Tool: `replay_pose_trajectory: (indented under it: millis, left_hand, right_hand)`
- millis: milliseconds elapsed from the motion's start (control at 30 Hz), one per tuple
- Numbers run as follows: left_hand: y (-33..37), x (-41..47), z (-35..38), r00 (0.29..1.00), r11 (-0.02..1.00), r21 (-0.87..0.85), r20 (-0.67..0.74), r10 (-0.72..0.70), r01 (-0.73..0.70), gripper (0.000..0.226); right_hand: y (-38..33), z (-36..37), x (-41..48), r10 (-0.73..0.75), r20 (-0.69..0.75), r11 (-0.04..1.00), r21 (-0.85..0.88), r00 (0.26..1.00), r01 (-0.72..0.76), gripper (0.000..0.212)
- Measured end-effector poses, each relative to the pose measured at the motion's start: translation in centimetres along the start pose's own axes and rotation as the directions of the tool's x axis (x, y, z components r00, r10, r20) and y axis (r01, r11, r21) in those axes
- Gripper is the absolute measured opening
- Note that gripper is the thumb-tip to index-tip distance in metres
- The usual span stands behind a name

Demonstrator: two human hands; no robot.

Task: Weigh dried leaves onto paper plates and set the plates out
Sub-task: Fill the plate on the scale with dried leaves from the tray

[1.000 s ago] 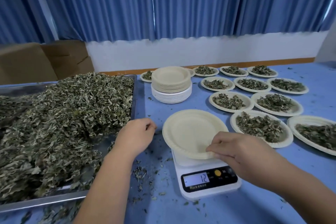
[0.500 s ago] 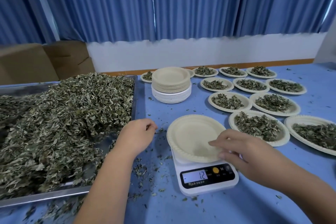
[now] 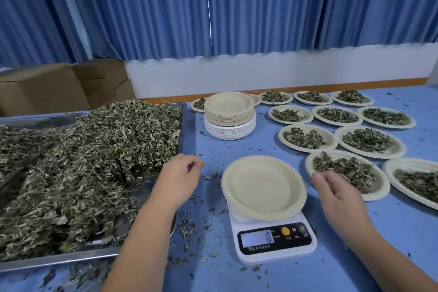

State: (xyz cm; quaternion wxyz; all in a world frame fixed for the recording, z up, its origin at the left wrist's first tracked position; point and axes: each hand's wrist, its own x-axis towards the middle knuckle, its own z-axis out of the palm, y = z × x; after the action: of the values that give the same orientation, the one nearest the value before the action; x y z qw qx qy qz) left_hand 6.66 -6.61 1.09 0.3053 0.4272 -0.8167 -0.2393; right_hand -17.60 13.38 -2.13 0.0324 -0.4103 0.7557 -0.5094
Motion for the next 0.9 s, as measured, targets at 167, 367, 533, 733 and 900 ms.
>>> replay_pose_trajectory:
  millis: [167,367,533,733,900]
  left_hand:
    - [-0.1,0.4,-0.2,0.992,0.999,-0.014,-0.118,-0.043,0.042,0.018]
    - [0.4,2.5,-0.6,0.990,0.981,0.185,-0.134,-0.040,0.065,0.023]
    - [-1.4,6.1,-1.8,0.995,0.837,0.539,-0.065,-0.073,0.096,0.053]
    - [-4.5,6.5,-1.6,0.902,0.908,0.363,0.287,-0.323,0.209,0.072]
    - [-4.3,5.8,-3.2,0.908,0.873,0.440,0.240,-0.342,0.213,0.085]
  right_hand:
    - [-0.4,-0.1,0.3,0.060,0.002,0.995,0.081,0.998,-0.060,0.043]
    - [-0.2,-0.1,0.5,0.062,0.051,0.995,0.076,0.997,-0.065,0.045]
    - [0.3,-0.3,0.6,0.072,0.042,0.992,0.099,0.996,-0.076,0.046]
    - [0.8,-0.1,0.9,0.060,0.037,0.991,0.114,0.997,-0.064,0.046]
    - [0.8,-0.3,0.9,0.066,0.044,0.991,0.112,0.997,-0.070,0.039]
